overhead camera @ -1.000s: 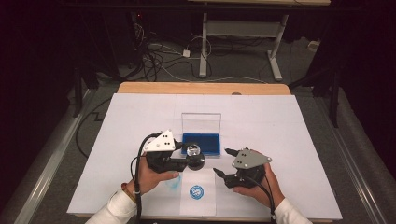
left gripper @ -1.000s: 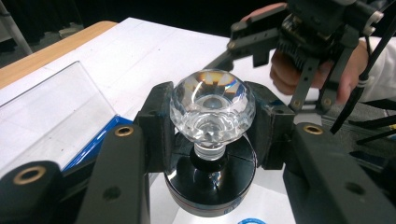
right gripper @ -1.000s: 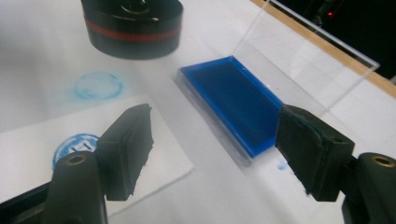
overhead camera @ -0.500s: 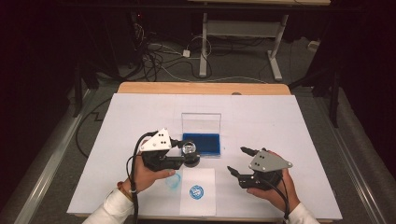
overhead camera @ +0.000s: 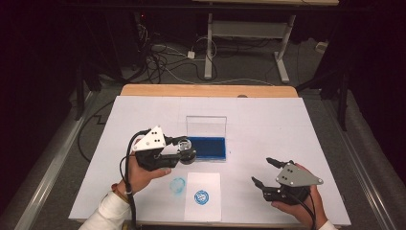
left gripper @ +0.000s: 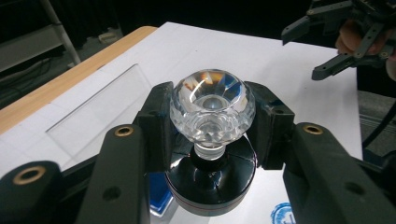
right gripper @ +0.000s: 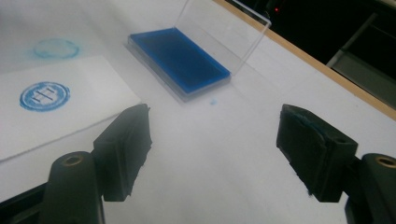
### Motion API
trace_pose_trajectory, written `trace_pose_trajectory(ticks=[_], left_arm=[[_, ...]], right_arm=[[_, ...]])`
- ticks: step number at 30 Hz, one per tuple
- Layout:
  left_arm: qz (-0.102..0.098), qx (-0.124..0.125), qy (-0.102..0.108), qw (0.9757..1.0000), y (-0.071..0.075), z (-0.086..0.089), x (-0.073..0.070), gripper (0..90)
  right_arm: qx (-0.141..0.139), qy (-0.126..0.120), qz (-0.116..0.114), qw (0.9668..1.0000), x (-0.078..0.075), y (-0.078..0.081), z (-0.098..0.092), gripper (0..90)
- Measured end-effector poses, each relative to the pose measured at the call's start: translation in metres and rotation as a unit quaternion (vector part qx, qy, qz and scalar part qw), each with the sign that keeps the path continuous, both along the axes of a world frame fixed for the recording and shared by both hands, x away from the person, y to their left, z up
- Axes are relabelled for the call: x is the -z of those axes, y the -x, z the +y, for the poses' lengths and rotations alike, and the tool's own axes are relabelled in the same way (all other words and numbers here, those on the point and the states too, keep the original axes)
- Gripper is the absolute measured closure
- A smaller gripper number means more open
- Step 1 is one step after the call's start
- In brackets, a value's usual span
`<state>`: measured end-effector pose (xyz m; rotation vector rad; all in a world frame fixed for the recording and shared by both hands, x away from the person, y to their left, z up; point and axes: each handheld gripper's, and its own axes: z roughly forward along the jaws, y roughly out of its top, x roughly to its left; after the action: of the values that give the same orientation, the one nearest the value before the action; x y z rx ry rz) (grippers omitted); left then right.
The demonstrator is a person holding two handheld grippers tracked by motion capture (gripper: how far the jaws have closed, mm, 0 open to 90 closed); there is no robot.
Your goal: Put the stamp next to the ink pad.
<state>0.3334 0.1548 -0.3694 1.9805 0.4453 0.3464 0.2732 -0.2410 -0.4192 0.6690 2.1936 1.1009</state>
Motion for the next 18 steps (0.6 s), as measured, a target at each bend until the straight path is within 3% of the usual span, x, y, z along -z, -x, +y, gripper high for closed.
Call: trace_pose_trajectory(ticks=[11, 16, 18], left_arm=[[-0.007, -0.045, -0.021, 0.9987, -0.013, 0.012, 0.002, 54.3], [0.000, -0.059, -0.038, 0.9976, -0.025, 0.015, 0.011, 54.3], [0.010, -0.058, -0.034, 0.9977, -0.031, 0.016, 0.015, 54.3]], right_arm=[[0.020, -0.005, -0.004, 0.9998, 0.006, 0.015, -0.025, 26.1], [0.029, -0.011, -0.003, 0.9995, 0.005, 0.017, -0.030, 26.2], [0.029, -0.010, -0.004, 0.9995, 0.005, 0.017, -0.030, 26.3]])
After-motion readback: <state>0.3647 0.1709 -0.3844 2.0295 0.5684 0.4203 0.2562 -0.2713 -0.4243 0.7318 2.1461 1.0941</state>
